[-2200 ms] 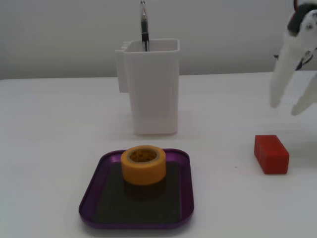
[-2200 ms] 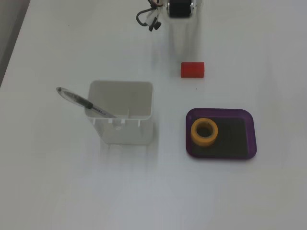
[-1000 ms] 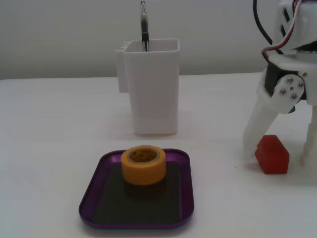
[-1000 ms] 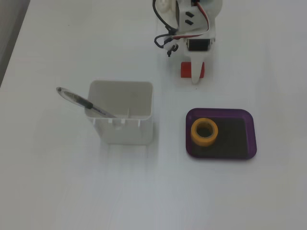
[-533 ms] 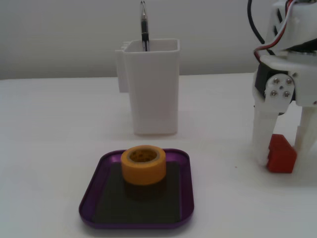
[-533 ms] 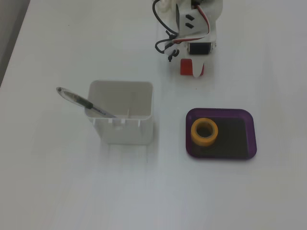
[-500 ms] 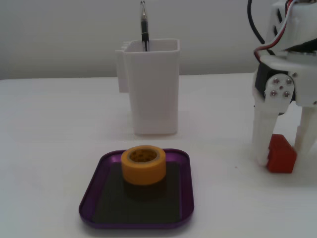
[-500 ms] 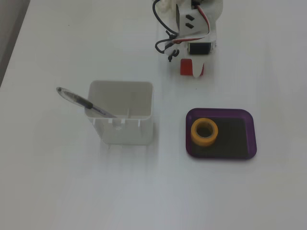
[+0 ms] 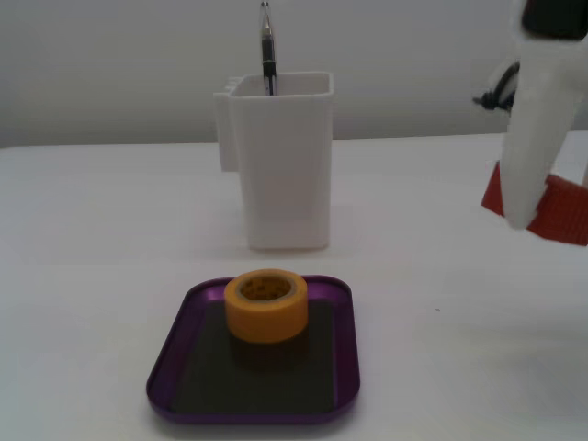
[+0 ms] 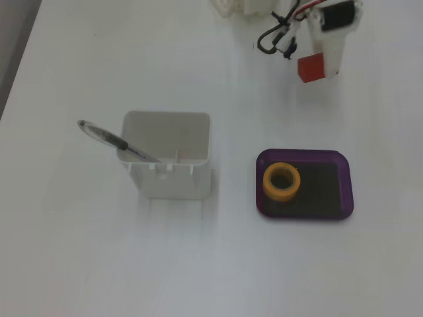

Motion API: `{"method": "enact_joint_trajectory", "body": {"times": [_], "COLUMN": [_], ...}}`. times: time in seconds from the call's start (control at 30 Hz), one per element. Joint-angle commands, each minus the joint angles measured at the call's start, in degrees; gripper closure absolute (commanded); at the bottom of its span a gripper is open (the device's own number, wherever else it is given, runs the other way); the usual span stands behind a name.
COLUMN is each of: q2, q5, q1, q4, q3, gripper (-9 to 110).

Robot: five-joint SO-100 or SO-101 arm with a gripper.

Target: Pick up the red cube and place it in the box.

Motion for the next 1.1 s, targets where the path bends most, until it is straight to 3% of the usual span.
{"method": "enact_joint_trajectory", "body": {"times": [0.0, 0.7, 1.07], "q2": [0.62, -41.31, -51.59], "q5": [-0.53, 5.1, 9.05], "q1": [-1.23, 5.01, 4.83], "q4": [0.0, -2.81, -0.79], "q3": [-5.98, -48.96, -56.07], "gripper": [102, 102, 102]}}
